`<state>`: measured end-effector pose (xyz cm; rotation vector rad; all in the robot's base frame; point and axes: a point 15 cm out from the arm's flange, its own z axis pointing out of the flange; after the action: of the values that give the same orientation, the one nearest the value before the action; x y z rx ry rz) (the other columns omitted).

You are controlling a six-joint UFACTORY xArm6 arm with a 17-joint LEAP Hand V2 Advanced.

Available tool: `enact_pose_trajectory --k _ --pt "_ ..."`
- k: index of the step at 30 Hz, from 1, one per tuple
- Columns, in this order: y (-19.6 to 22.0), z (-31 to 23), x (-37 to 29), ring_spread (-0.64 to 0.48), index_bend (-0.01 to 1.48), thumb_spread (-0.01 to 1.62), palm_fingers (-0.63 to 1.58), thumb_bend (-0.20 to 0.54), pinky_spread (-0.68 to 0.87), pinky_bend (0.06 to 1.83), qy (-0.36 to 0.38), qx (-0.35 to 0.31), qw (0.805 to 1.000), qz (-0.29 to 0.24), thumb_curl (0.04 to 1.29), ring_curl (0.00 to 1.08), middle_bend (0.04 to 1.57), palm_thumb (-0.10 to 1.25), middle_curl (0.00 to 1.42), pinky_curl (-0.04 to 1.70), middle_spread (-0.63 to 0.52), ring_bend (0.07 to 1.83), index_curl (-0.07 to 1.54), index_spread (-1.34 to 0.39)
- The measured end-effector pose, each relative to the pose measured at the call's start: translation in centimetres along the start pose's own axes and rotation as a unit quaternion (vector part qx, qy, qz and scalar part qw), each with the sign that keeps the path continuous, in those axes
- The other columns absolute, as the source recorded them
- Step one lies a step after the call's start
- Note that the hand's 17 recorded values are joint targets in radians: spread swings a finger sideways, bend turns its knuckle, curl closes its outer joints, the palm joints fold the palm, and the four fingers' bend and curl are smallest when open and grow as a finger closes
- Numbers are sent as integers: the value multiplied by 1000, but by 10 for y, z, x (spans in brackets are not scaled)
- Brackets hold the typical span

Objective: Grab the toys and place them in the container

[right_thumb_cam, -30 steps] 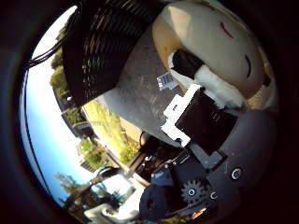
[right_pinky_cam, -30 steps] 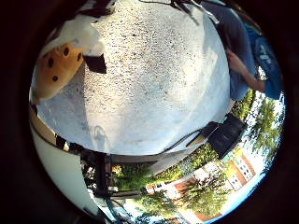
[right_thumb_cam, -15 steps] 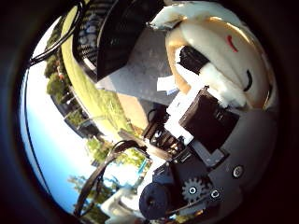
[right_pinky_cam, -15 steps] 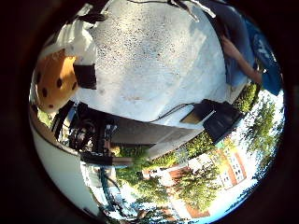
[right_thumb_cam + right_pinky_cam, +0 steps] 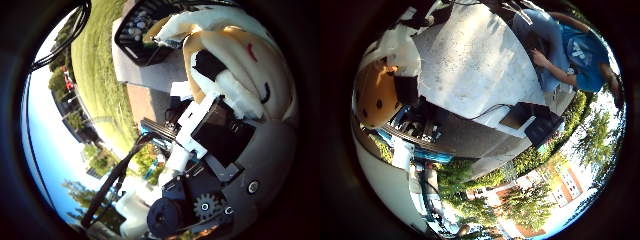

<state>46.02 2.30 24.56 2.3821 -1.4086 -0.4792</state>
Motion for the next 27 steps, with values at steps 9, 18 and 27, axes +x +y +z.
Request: enact_pose_trajectory --k 9,18,27 --pt "-72 -42 -93 -113 1023 1176 848 -31 158 1586 -3 112 993 -45 699 832 1160 971 1191 798 -249 1460 -20 -1037" --pt "-199 -18 -134 -73 1013 1187 771 -21 177 1533 31 221 974 -50 637 799 1102 904 1167 801 -244 1489 -12 -1012" --pt "-248 58 -148 110 995 1138 193 -42 332 1272 37 196 978 -55 582 643 654 828 910 722 -144 1142 50 -519"
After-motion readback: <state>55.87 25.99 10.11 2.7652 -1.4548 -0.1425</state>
